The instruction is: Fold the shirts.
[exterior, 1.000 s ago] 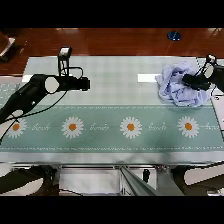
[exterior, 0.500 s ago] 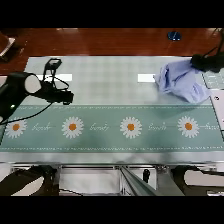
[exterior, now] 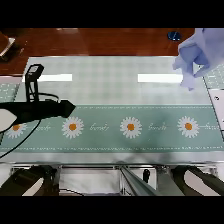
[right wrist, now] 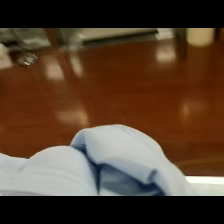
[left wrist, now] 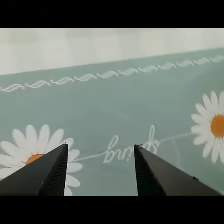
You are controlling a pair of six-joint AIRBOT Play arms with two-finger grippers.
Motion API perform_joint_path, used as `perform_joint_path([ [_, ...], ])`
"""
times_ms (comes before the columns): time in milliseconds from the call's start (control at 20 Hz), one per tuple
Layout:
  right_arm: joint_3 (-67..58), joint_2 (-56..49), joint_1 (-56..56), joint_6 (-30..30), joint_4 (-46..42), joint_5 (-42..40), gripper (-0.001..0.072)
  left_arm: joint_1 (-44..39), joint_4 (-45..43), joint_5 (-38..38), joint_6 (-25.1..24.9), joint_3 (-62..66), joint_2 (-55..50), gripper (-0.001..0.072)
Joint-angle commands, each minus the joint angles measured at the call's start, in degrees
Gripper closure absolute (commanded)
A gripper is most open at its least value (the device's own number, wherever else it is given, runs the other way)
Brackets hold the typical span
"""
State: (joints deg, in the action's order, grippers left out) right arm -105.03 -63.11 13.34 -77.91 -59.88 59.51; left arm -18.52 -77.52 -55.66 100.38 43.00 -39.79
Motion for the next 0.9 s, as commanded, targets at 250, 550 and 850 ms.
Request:
perform_joint_path([
  [250,-3.1,4.15,-21.03,2.36,1.81,17.38,0.0693,2.1,-8.41,1.46,10.75,-2.4,6.34,0.0201],
  [550,20.35,4.11,-39.89,0.9,0.76,8.0,0.0693,2.08,-11.91,1.46,13.94,-2.4,6.36,0.0201],
  [850,46.73,-1.81,-44.61,-6.38,1.03,-3.82,0.0692,1.27,-6.86,1.64,13.92,-2.71,5.44,0.0201],
])
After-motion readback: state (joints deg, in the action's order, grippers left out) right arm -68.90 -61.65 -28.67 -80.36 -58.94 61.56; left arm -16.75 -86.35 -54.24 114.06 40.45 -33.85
